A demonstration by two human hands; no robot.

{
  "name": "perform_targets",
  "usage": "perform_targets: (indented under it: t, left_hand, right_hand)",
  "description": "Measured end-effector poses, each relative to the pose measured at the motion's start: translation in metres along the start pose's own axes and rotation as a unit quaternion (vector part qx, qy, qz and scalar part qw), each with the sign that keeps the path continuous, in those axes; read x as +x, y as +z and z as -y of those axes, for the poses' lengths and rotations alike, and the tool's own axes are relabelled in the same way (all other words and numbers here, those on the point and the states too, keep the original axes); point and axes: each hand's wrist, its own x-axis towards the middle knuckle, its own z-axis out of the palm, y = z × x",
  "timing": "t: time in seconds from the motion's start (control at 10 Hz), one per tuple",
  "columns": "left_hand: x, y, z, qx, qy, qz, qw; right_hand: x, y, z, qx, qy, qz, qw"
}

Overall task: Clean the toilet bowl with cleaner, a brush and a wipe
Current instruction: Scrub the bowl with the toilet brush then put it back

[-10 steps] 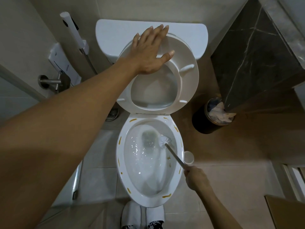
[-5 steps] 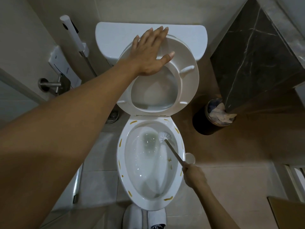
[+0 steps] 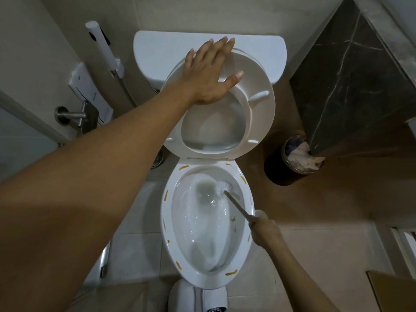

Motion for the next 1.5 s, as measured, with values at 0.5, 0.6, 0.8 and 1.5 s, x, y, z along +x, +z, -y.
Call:
perform_targets:
  t: [0.5, 0.6, 0.8, 1.5]
  left_hand:
    - [-0.001, -0.001, 0.000, 0.004, 0.000, 0.004, 1.000]
    - [-0.001, -0.001, 0.000, 0.004, 0.001, 0.005, 1.000]
    - [0.000, -0.001, 0.001, 0.010, 0.003, 0.005, 1.000]
    - [-0.001, 0.002, 0.001, 0.010, 0.002, -0.013, 1.000]
  right_hand:
    - [0.006, 0.013, -0.006, 0.036, -0.009, -0.008, 0.999]
    - [0.009, 0.011, -0.004, 0.058, -0.007, -0.025, 0.998]
    - [0.015, 0.034, 0.021, 0.098, -0.056, -0.019, 0.993]
    - [0.030, 0.027, -0.023, 0.121, -0.040, -0.031, 0.991]
